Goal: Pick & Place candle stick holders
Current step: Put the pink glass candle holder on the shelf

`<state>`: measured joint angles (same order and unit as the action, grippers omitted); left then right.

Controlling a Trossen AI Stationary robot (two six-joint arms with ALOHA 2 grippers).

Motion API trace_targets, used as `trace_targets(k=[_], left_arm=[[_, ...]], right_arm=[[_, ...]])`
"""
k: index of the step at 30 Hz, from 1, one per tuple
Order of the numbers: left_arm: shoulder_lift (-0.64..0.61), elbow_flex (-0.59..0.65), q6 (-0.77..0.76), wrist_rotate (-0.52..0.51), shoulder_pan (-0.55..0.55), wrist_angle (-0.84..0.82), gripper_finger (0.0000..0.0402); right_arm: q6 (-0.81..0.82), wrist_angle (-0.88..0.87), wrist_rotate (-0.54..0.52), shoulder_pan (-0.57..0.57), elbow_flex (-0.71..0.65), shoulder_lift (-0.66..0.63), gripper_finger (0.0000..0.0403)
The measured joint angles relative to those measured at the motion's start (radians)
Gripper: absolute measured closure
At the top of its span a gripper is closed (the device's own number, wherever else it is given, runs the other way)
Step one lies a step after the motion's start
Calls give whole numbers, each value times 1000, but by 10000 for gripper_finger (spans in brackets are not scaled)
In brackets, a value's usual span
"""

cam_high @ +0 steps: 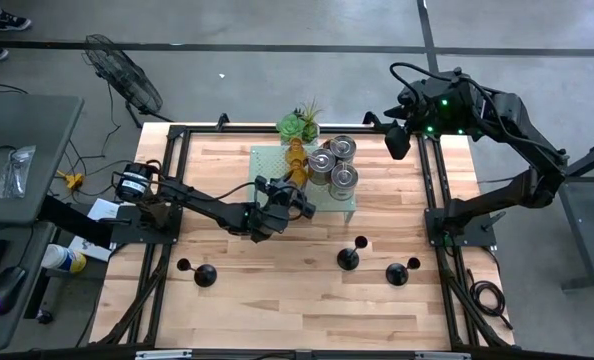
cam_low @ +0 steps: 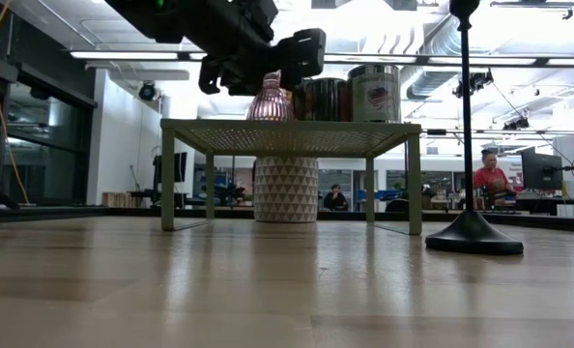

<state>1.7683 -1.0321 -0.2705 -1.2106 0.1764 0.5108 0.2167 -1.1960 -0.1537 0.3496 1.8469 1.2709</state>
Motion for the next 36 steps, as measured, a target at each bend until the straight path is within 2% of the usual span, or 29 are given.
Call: trace_targets(k=[5,16,36], left_arm=[[0,-5,16,-5,0,10,189],[1,-62,162,-15,0,13,189],[2,-66,170,-13,0,11,189]], right_arm=[[0,-5,0,0,0,0,187],[0,-5,0,0,0,0,187],[0,-5,0,0,0,0,187]])
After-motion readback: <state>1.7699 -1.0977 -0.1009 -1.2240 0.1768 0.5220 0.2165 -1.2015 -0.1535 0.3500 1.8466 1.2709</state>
